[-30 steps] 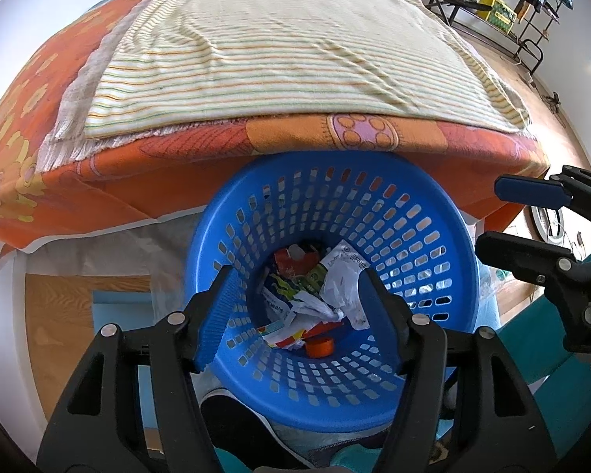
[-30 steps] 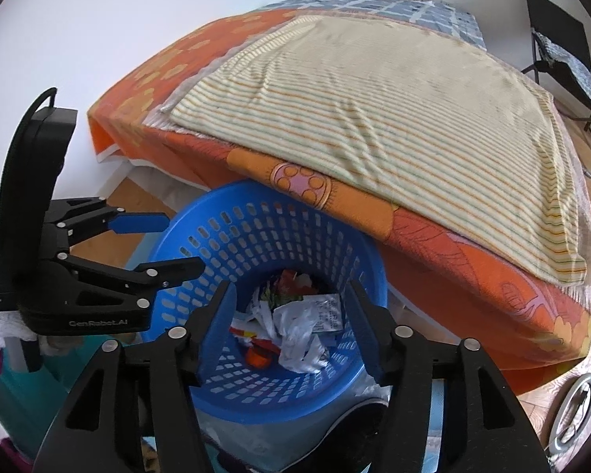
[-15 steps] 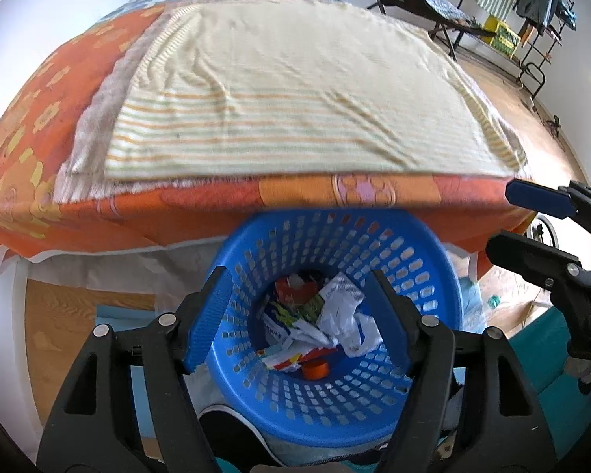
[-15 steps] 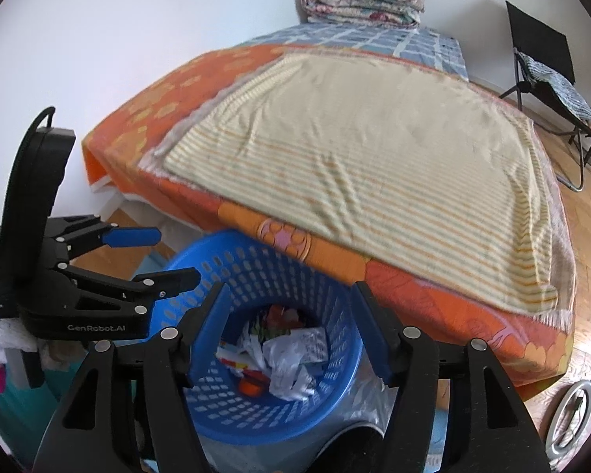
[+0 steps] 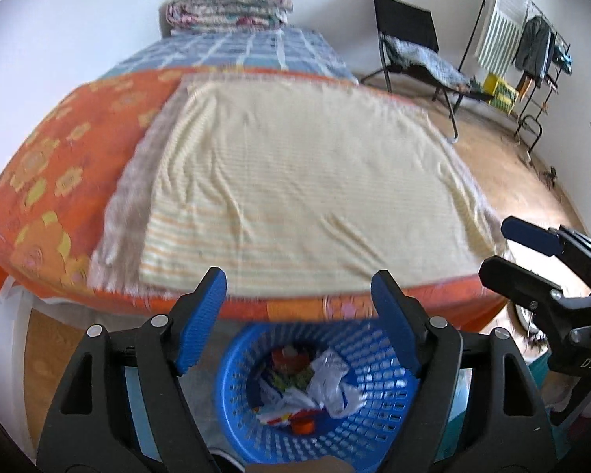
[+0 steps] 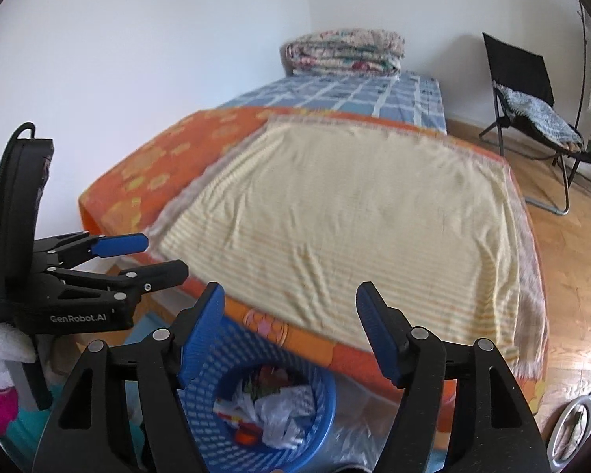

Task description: Collect trash

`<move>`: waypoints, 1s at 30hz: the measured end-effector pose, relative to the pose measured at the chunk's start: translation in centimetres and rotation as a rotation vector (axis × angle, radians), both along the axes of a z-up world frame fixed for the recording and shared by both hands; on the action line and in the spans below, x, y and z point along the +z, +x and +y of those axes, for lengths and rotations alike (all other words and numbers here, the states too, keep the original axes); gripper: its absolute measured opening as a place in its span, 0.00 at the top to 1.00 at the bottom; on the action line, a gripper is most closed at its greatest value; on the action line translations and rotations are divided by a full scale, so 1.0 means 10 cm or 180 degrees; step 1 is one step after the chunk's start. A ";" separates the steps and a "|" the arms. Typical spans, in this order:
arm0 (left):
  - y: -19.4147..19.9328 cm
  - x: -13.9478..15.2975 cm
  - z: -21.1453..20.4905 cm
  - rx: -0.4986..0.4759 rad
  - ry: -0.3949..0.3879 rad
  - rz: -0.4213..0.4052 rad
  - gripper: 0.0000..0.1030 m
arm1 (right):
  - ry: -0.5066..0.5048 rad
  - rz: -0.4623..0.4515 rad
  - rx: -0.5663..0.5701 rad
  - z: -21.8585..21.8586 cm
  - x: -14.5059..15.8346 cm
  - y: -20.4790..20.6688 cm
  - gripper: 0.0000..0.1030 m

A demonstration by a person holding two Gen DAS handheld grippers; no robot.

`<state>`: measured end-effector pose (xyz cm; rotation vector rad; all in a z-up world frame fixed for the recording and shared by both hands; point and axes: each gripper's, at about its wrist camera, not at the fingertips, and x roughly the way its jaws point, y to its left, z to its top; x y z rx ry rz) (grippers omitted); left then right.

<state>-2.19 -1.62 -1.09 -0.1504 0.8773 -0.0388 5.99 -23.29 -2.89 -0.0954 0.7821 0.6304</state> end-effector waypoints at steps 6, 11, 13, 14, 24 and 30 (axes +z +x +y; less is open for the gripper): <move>0.09 0.32 0.00 0.0061 0.0103 -0.0301 0.23 | 0.0077 -0.0311 -0.0077 -0.02 0.24 0.08 0.25; 0.15 0.52 0.02 0.0113 0.0001 -0.0520 0.15 | 0.0162 -0.0526 -0.0198 -0.08 0.38 0.16 0.24; 0.15 0.56 0.02 0.0161 -0.0016 -0.0591 0.15 | 0.0251 -0.0546 -0.0253 -0.13 0.41 0.20 0.24; 0.16 0.57 0.02 0.0179 -0.0013 -0.0609 0.14 | 0.0286 -0.0545 -0.0277 -0.15 0.42 0.22 0.23; 0.21 0.64 -0.03 0.0325 0.0163 -0.0745 0.02 | 0.0475 -0.0471 -0.0430 -0.26 0.34 0.42 0.22; 0.25 0.61 -0.04 0.0364 0.0125 -0.0702 0.02 | 0.0437 -0.0431 -0.0459 -0.26 0.28 0.46 0.22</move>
